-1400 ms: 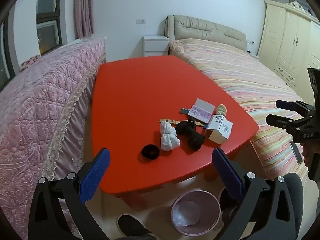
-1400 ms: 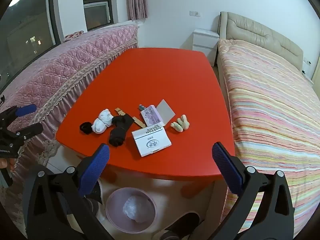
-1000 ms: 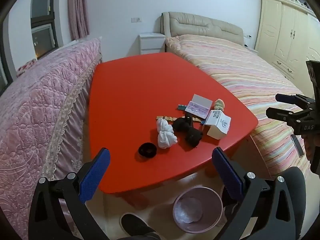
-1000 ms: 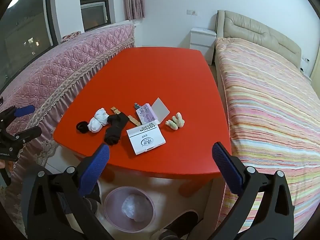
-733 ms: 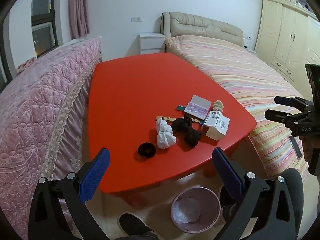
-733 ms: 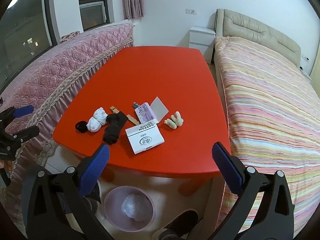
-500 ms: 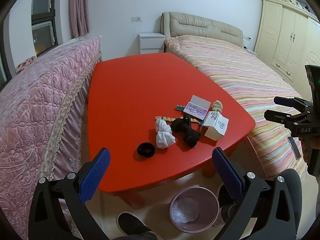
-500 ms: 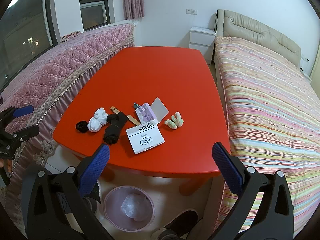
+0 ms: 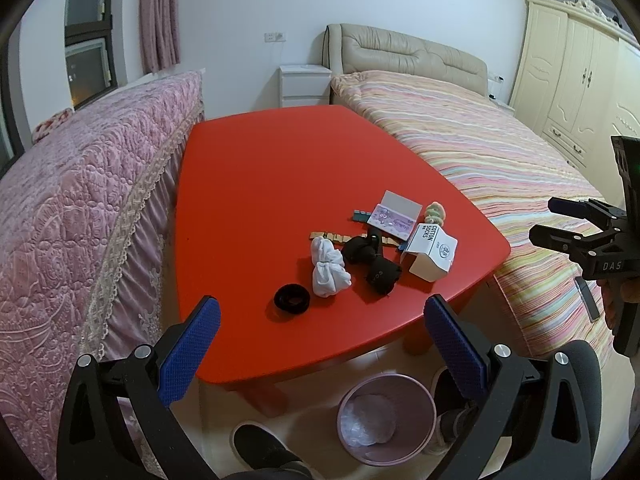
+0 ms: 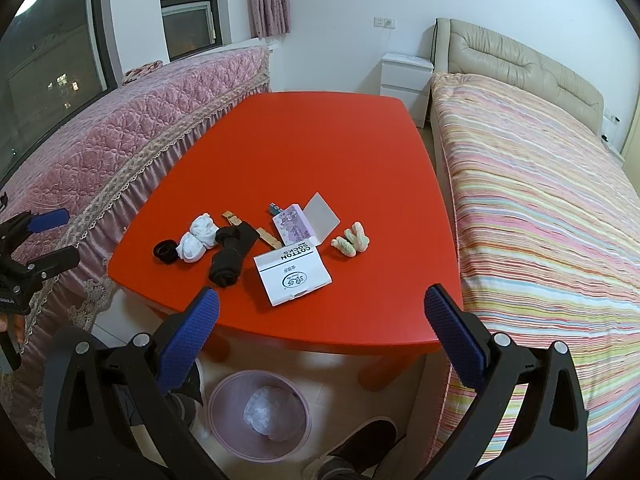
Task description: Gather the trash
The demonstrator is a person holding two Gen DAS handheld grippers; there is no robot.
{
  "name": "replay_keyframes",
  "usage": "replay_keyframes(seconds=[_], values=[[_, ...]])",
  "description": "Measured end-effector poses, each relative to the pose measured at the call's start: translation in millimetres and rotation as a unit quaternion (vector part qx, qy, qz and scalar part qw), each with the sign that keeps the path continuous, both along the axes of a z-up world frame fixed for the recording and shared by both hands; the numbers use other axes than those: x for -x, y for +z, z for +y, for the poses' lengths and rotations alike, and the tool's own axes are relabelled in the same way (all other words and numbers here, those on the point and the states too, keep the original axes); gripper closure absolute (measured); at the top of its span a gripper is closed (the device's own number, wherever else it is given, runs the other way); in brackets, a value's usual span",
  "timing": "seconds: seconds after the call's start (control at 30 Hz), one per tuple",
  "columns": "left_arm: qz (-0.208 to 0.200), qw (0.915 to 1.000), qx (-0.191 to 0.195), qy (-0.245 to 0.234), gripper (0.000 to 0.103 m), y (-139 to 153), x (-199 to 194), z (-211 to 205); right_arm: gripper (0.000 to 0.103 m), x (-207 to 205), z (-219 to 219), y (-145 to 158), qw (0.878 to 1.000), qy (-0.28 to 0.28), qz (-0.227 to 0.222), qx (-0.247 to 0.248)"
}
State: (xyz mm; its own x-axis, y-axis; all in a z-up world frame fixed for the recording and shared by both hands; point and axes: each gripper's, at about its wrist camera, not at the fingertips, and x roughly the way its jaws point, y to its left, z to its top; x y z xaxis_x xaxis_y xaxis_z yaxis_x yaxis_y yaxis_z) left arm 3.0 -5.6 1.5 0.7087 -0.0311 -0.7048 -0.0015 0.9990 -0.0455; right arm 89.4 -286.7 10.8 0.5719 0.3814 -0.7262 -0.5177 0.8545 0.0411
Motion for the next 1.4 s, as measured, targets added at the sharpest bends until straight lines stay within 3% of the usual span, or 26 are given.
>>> replay_keyframes(seconds=[1.4], values=[[0.028, 0.9995, 0.01, 0.008, 0.006, -15, -6, 7, 0.003, -8, 0, -13, 1.0, 0.012, 0.024, 0.006]])
